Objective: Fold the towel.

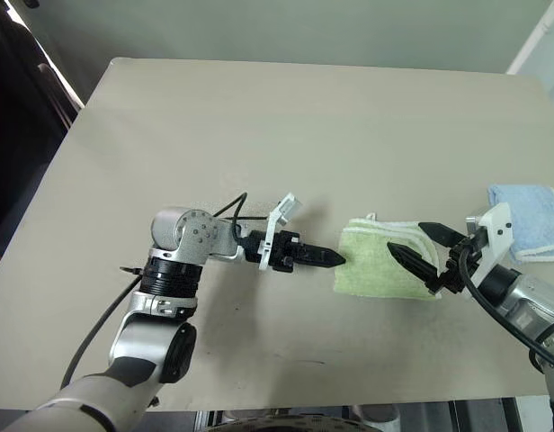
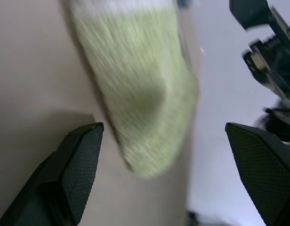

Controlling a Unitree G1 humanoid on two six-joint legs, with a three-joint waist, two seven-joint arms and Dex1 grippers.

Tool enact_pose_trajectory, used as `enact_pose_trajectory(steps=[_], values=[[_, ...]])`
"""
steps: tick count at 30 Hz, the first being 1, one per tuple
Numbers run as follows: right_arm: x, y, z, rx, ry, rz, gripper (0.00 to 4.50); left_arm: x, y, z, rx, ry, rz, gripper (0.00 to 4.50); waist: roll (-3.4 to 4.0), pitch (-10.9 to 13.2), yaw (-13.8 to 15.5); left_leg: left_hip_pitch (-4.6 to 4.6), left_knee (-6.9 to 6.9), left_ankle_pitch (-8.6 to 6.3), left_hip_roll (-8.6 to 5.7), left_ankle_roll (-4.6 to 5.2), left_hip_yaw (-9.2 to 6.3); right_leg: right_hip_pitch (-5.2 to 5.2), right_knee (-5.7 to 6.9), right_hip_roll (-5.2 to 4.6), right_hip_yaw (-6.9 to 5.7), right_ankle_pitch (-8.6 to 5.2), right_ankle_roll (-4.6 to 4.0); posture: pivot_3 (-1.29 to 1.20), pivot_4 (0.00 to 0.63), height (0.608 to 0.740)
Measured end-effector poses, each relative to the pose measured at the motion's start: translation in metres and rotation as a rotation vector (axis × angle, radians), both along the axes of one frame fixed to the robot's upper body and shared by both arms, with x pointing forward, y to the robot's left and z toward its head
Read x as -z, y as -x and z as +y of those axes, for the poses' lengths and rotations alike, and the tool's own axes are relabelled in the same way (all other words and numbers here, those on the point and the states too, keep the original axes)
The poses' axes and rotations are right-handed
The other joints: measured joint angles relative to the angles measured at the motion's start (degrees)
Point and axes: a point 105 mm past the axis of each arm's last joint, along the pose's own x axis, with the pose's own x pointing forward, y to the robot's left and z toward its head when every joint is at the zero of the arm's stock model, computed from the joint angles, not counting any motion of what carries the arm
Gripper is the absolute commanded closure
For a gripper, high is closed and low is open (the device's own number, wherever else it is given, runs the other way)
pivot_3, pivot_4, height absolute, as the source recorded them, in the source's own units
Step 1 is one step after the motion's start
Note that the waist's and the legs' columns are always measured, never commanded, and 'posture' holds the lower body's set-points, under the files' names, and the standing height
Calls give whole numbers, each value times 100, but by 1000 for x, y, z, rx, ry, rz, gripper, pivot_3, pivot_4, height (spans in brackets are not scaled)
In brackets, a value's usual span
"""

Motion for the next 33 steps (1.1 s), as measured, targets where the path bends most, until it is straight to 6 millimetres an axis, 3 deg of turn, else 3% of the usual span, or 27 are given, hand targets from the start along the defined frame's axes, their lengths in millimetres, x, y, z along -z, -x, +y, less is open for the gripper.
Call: enact_pose_trajectory(steps=[16, 26, 33], values=[[14, -2, -6, 50, 96, 6, 0, 6, -7, -25, -77, 0, 113, 25, -4, 2, 111, 55, 11, 25, -22, 28, 1, 59, -12, -4, 20, -9, 16, 0, 150, 740], [12, -5, -3, 45, 95, -8, 0, 0, -1, -62, -20, 40, 172, 25, -13, 8, 127, 46, 3, 32, -32, 23, 1, 63, -10, -8, 25, -3, 44, 0, 150, 740], [23, -1, -11, 77, 121, 30, 0, 5, -1, -71, -24, 32, 178, 25, -15, 9, 137, 46, -2, 30, -33, 23, -1, 64, -10, -8, 28, -13, 54, 0, 150, 740]])
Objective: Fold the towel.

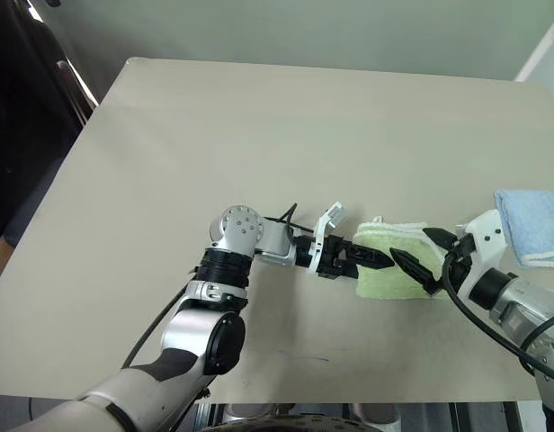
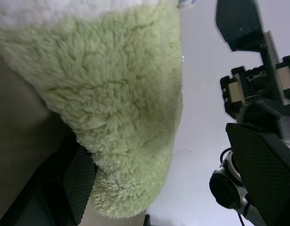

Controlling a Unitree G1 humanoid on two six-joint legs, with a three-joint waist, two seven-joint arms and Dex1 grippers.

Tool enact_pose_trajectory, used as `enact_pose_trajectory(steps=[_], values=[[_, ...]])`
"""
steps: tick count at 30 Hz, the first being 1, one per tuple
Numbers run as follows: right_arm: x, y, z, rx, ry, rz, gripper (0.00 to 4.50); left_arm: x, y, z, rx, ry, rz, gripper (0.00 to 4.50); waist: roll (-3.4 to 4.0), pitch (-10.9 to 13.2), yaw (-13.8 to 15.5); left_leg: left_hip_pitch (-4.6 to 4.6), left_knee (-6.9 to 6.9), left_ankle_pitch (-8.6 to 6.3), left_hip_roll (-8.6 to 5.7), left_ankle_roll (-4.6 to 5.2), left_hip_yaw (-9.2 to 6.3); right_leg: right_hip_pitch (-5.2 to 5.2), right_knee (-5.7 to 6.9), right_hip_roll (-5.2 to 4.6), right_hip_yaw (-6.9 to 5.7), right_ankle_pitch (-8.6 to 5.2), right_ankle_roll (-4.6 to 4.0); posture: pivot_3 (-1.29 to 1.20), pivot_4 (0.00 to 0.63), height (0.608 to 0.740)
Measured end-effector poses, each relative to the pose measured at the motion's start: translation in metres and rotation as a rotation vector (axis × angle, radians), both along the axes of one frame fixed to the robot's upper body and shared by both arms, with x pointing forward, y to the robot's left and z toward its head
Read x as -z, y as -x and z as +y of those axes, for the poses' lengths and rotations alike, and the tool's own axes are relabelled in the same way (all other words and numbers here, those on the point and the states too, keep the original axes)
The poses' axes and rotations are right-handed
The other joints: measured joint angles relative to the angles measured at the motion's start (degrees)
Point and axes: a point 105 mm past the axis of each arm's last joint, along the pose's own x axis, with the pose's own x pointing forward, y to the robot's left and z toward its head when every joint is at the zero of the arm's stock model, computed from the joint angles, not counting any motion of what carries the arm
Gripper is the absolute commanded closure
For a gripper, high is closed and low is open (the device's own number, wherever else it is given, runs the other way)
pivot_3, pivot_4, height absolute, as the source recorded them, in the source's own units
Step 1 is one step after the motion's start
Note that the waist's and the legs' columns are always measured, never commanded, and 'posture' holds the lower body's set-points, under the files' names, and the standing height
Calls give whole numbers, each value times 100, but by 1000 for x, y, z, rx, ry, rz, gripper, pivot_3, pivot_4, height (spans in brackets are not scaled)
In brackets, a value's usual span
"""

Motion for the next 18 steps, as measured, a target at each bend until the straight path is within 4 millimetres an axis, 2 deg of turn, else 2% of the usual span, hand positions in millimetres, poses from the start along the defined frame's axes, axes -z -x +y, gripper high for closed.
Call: enact_pose_trajectory(steps=[4, 6, 8, 11, 17, 18], values=[[10, 4, -7, 32, 15, 33, 0, 1, -2, 0, -11, -8, -10, 25, -1, 0, -3, 1, 1, 0, 0, -1, 3, -2, 1, 1, 4, -5, 10, 0, 150, 740], [10, 4, -9, 41, 18, 29, 0, 1, -3, 0, -17, -6, -14, 378, -1, 1, -3, 1, 3, 2, 0, -3, 3, -1, 1, 2, 4, -5, 14, 0, 150, 740], [7, 3, -13, 59, 15, 14, 0, 1, -4, -1, -27, -2, -19, 938, -1, 1, -4, 1, 5, 3, 0, -3, 3, -1, 1, 2, 5, -5, 14, 0, 150, 740], [-2, 5, -24, 100, -17, -17, 0, 3, -4, -3, -40, 10, -22, 2012, -1, 1, 0, 1, 6, 3, -1, -3, 3, 0, 2, 2, 7, -5, 11, 0, 150, 740], [-17, 20, -48, 164, -65, -36, 0, 2, -7, -1, -64, 24, -27, 4220, -6, 3, -4, 1, 1, 0, -3, -5, 4, -1, 3, 4, 11, -23, -22, 0, 150, 740], [-20, 21, -50, 166, -65, -43, 0, 2, -8, -1, -68, 24, -28, 4477, -6, 4, -7, 1, 1, 0, -3, -5, 5, -1, 3, 5, 13, -29, -31, 0, 150, 740]])
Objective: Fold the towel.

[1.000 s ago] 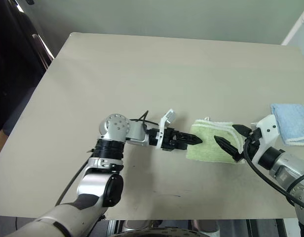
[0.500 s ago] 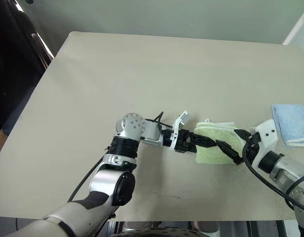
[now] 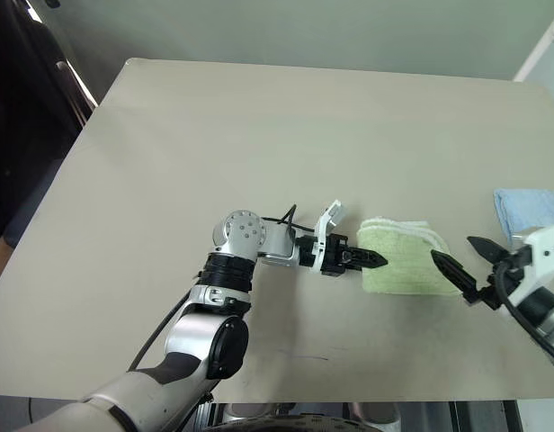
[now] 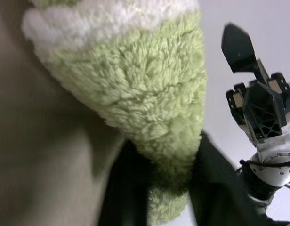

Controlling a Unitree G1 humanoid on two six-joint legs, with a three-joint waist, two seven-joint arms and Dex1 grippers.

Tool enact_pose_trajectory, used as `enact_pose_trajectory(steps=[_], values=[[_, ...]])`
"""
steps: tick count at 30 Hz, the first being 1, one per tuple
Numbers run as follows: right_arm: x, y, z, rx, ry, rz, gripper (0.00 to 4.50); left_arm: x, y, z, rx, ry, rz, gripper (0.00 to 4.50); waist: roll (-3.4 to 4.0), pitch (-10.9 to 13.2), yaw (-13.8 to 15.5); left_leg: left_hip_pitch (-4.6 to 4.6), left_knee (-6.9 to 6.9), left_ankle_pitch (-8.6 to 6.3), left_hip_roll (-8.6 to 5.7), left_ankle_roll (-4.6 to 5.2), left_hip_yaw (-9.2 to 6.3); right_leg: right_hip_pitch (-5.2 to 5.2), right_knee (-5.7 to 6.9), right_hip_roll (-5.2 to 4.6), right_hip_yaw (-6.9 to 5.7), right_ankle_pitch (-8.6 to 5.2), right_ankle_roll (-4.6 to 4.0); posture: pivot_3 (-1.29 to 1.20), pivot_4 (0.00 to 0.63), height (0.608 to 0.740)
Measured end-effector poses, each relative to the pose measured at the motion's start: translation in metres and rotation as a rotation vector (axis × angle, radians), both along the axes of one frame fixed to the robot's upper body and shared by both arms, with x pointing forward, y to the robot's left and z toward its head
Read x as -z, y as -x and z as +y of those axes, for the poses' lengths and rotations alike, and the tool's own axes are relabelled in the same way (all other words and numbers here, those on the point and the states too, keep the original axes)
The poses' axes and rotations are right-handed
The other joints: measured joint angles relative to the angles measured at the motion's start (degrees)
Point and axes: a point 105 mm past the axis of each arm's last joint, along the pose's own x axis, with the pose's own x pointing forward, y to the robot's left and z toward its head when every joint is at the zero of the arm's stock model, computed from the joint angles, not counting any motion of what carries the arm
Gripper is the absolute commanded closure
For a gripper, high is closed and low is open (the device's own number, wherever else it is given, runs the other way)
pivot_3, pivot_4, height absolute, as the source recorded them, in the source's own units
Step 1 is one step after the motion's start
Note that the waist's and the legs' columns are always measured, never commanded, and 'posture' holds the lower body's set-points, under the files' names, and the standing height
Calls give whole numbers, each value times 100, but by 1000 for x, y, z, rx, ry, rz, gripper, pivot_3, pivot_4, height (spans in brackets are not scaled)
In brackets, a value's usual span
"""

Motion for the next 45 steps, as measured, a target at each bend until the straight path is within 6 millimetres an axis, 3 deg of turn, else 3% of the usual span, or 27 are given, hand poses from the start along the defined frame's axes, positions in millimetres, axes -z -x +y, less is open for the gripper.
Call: enact_pose_trajectory(steps=[10, 16, 23, 32, 37, 45], values=[[-4, -2, 3, 7, 3, -16, 0, -2, -5, 8, -14, 9, -20, 4477, -1, 1, -25, 2, 2, 2, 4, -1, 1, -5, 3, 5, 3, 15, 26, 0, 150, 740], [-1, -4, 11, -4, -14, -15, 0, -13, -24, 34, -65, -14, -89, 4477, -6, 5, -59, 0, 0, 2, 14, -3, 4, -16, 5, 10, 2, 28, 41, 0, 150, 740], [-2, -11, 20, -36, -20, -38, 0, -26, -66, 92, -272, -90, -184, 4477, -8, 7, -80, -6, -1, 1, 16, -3, 6, -24, 2, 10, 1, 51, 6, 0, 150, 740], [1, -28, 27, -73, -33, -51, 0, -45, -119, 197, -728, -178, -264, 4477, -13, 10, -102, -17, -28, -1, 17, -8, 7, -52, -1, 10, -4, 46, 3, 0, 150, 740], [2, -40, 32, -106, -38, -57, 0, -45, -132, 247, -963, -239, -262, 4477, -14, 11, -101, -18, -43, 0, 17, -10, 8, -62, 0, 9, -6, 45, -1, 0, 150, 740], [3, -51, 38, -167, -34, -55, 0, -45, -130, 297, -1244, -293, -225, 4477, -16, 11, -128, -19, -88, 12, 25, -30, 13, -82, 1, 9, -18, 39, -26, 0, 150, 740]])
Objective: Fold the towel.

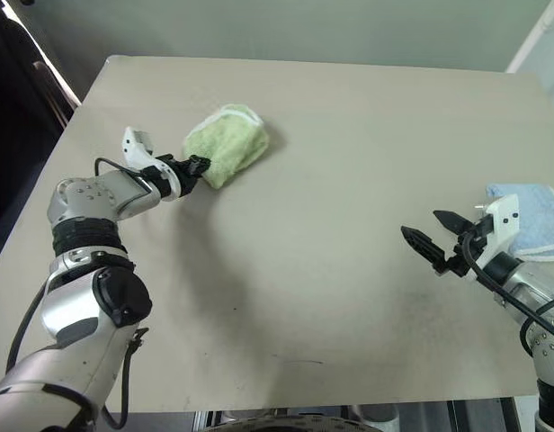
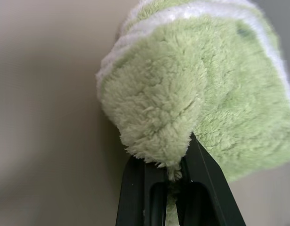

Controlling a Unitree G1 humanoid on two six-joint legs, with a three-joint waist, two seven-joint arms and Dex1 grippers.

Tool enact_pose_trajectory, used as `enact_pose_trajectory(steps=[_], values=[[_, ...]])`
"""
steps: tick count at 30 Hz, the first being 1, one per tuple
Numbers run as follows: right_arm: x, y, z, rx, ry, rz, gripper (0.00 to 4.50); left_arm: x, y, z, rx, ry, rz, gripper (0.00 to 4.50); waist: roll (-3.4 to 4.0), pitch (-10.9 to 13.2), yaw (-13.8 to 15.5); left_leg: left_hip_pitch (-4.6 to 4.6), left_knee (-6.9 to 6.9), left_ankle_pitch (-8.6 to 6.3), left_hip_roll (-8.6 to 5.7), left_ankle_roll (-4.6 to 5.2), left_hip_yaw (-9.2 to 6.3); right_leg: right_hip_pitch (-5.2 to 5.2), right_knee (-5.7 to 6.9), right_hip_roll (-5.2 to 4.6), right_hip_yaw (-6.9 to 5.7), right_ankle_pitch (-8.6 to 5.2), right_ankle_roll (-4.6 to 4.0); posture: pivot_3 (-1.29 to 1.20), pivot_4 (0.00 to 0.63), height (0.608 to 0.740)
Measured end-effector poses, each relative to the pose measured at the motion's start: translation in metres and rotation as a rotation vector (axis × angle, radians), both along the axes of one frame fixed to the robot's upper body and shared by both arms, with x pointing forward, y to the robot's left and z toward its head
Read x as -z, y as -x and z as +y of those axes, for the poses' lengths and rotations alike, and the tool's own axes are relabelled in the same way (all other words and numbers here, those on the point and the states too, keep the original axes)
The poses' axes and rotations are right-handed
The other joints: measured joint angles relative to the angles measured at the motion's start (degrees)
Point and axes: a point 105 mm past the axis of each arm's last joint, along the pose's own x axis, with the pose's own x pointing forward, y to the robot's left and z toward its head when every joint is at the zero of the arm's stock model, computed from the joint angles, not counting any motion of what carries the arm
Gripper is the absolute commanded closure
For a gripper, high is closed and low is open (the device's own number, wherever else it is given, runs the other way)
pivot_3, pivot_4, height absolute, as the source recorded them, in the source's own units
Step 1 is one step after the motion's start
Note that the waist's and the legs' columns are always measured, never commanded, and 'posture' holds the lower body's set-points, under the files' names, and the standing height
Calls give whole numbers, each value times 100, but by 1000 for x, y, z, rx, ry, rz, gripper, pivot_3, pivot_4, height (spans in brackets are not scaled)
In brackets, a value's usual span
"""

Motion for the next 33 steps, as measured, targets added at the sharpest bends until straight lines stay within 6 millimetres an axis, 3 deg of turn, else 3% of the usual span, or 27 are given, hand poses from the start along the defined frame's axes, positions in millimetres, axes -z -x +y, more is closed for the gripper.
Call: enact_pose_trajectory(steps=[3, 11, 14, 21, 30, 33], values=[[1, -4, 4, -22, 2, 5, 0, -4, 4, 9, -51, -30, -24, 4477, -2, 1, -52, 1, -8, 5, 7, -11, -1, -11, 3, 5, -4, 2, -15, 0, 150, 740], [2, -11, 8, -53, 16, 1, 0, -24, 7, -12, 20, 19, -115, 4477, -3, 2, -36, 2, 6, 10, 8, -16, -11, -4, 7, 3, -14, 14, -31, 0, 150, 740], [3, -11, 7, -49, 22, -1, 0, -26, 7, -7, -11, 23, -134, 4477, -4, 2, -38, 2, 5, 11, 10, -18, -12, -5, 8, 4, -16, 17, -35, 0, 150, 740], [3, -11, 8, -55, 22, -5, 0, -46, 9, 24, -134, -74, -219, 4477, -4, 2, -44, 2, 2, 12, 10, -20, -14, -6, 8, 5, -17, 17, -36, 0, 150, 740], [5, -17, 11, -82, 30, -3, 0, -44, 23, 61, -249, -150, -211, 4477, -4, 2, -43, 2, 4, 12, 10, -20, -17, -5, 10, 5, -22, 20, -40, 0, 150, 740], [5, -18, 12, -85, 35, -10, 0, -40, 35, 81, -314, -167, -187, 4477, -4, 2, -51, 2, 0, 12, 10, -21, -17, -7, 9, 6, -21, 20, -41, 0, 150, 740]])
